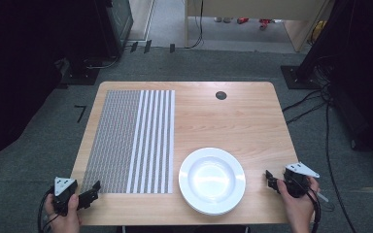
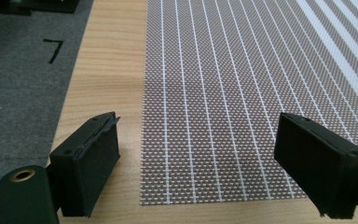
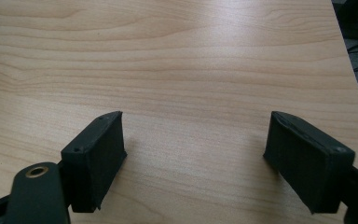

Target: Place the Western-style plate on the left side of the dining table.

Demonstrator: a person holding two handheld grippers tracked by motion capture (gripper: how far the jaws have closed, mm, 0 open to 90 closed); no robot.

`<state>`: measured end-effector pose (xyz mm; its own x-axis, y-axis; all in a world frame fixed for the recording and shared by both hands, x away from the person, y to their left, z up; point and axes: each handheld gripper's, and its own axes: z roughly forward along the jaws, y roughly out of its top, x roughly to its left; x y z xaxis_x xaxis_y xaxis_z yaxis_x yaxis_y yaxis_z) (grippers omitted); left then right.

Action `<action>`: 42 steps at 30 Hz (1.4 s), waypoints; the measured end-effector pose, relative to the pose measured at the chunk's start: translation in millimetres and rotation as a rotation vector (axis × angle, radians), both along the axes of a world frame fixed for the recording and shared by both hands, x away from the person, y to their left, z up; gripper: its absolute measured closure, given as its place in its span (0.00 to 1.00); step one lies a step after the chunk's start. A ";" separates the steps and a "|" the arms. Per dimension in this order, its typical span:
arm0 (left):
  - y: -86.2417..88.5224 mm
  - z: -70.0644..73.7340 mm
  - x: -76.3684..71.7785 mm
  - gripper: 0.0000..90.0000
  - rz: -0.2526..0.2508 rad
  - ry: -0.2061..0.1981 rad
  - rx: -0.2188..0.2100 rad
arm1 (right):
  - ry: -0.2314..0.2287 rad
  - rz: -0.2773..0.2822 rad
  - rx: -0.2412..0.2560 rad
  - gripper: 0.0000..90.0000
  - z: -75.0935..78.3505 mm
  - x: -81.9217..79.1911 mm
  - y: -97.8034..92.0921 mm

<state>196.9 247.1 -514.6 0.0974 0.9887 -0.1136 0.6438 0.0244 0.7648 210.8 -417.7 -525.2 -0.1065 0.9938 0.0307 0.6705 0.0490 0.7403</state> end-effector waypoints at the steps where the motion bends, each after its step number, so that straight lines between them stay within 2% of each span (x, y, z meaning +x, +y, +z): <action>1: 0.0 0.9 -0.3 0.15 0.002 -0.005 -0.001 | 0.000 0.000 0.000 0.22 0.0 0.1 0.0; 9: -6.6 8.5 5.4 0.15 0.025 -0.037 -0.010 | 0.002 -0.001 0.001 0.21 0.0 0.1 0.1; 10: -9.3 12.2 7.4 0.15 0.023 -0.044 -0.036 | 0.002 -0.001 0.001 0.21 -0.1 0.2 0.1; 11: -9.3 12.2 7.4 0.15 0.023 -0.044 -0.036 | 0.002 -0.001 0.001 0.21 -0.1 0.2 0.1; 14: -20.8 21.0 12.1 0.15 -0.003 -0.068 -0.032 | 0.002 -0.006 0.001 0.21 -0.2 0.2 0.3; 22: -45.4 30.6 24.0 0.15 -0.053 -0.089 -0.012 | 0.000 -0.005 -0.002 0.22 -0.1 0.1 0.4; 35: -78.5 37.5 38.7 0.15 -0.081 -0.106 -0.079 | 0.001 -0.004 -0.001 0.22 -0.1 -0.1 0.7; 38: -93.6 38.9 44.5 0.15 -0.098 -0.114 -0.119 | 0.000 0.002 -0.004 0.22 0.0 -0.3 1.3; 42: -105.4 37.5 44.8 0.15 -0.136 -0.115 -0.109 | 0.000 0.006 -0.003 0.22 0.0 -1.5 2.1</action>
